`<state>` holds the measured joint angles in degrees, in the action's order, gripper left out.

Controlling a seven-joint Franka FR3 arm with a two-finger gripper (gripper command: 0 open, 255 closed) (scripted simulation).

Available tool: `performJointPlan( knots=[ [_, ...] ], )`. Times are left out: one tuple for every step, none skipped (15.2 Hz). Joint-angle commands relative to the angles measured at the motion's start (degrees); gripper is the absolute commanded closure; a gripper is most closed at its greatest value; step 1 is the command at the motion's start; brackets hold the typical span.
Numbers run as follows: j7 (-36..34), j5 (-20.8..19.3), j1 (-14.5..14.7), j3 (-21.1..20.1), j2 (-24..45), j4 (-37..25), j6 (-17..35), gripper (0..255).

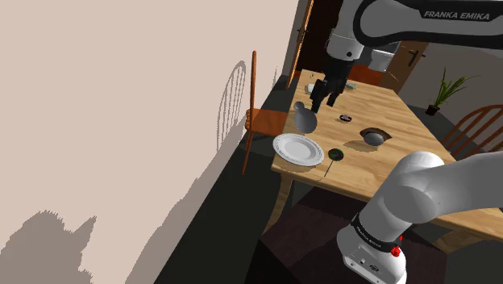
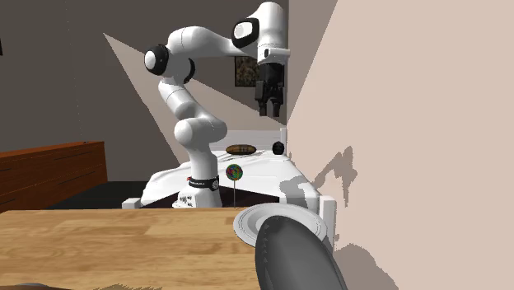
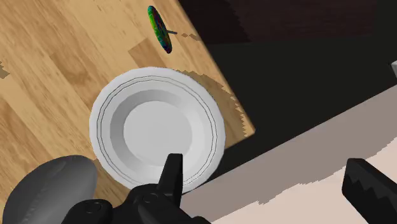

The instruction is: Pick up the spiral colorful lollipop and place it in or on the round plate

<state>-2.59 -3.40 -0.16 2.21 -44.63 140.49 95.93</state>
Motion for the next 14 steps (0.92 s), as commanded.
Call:
performJointPlan(
  knots=[
    [0.0, 0.0, 0.0, 0.0, 0.0, 0.0, 0.0, 0],
    [-3.58, -0.45, -1.5, -0.9, 2.25, -0.07, -0.12, 0],
    [-7.13, -0.85, -3.06, -1.77, 4.47, -0.16, -0.32, 0],
    [-10.69, -1.27, -4.55, -2.53, 6.64, -0.25, -0.6, 0],
    [-14.25, -1.66, -6.03, -3.2, 8.77, -0.33, -0.94, 0],
    [-17.82, -2.05, -7.45, -3.77, 10.85, -0.39, -1.35, 0],
    [-21.36, -2.4, -8.86, -4.25, 12.86, -0.43, -1.8, 0],
    [-24.9, -2.72, -10.23, -4.63, 14.8, -0.43, -2.3, 0],
    [-28.42, -2.99, -11.59, -4.93, 16.67, -0.39, -2.83, 0],
    [-31.92, -3.22, -12.91, -5.13, 18.45, -0.31, -3.38, 0],
    [-35.41, -3.41, -14.19, -5.21, 20.14, -0.16, -3.95, 0],
    [-38.87, -3.54, -15.46, -5.22, 21.74, 0.04, -4.53, 0],
    [-42.32, -3.62, -16.7, -5.14, 23.23, 0.32, -5.11, 0],
    [-45.74, -3.64, -17.91, -4.97, 24.61, 0.67, -5.67, 0]
  ],
)
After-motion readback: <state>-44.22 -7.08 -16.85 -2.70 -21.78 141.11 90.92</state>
